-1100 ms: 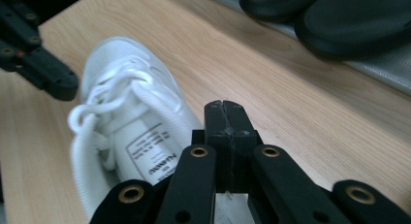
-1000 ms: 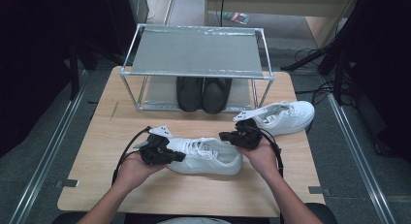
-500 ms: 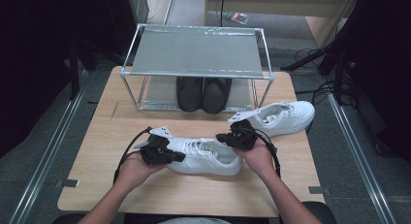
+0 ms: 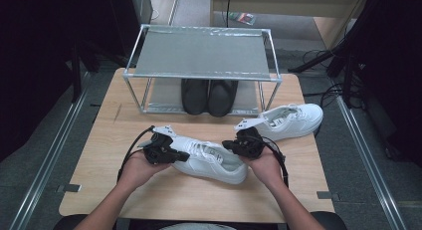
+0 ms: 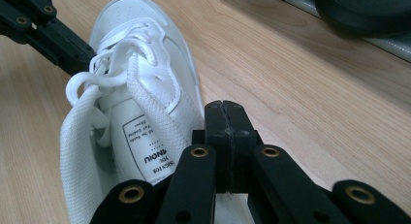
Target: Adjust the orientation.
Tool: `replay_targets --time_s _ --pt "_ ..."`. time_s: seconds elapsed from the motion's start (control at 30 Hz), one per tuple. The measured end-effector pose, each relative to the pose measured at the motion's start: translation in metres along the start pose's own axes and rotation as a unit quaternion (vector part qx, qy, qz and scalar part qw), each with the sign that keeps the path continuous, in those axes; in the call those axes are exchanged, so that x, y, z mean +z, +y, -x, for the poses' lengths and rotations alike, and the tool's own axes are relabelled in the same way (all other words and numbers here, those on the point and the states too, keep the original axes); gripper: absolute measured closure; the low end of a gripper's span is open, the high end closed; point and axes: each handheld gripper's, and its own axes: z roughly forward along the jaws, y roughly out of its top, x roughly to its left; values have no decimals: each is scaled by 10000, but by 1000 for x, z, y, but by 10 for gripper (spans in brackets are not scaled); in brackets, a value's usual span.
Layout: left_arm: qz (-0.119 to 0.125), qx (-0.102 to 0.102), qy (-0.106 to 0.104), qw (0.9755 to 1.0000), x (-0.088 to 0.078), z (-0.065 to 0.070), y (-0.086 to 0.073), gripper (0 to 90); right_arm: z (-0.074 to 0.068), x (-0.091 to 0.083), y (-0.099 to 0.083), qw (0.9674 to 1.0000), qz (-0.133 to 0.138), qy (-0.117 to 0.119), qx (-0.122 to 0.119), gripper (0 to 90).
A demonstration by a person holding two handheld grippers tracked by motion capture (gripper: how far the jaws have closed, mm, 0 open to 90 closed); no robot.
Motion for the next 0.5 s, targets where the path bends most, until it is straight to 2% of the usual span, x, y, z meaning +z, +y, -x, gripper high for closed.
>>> replay_targets --time_s 0.47,0.5 --pt "-33 132 -32 9999 8 -7 14 900 -8 -9 -9 9993 -33 -217 311 900" --pt "-63 159 -49 9998 9 -7 16 900 -8 -11 -10 9993 -50 -245 265 900"
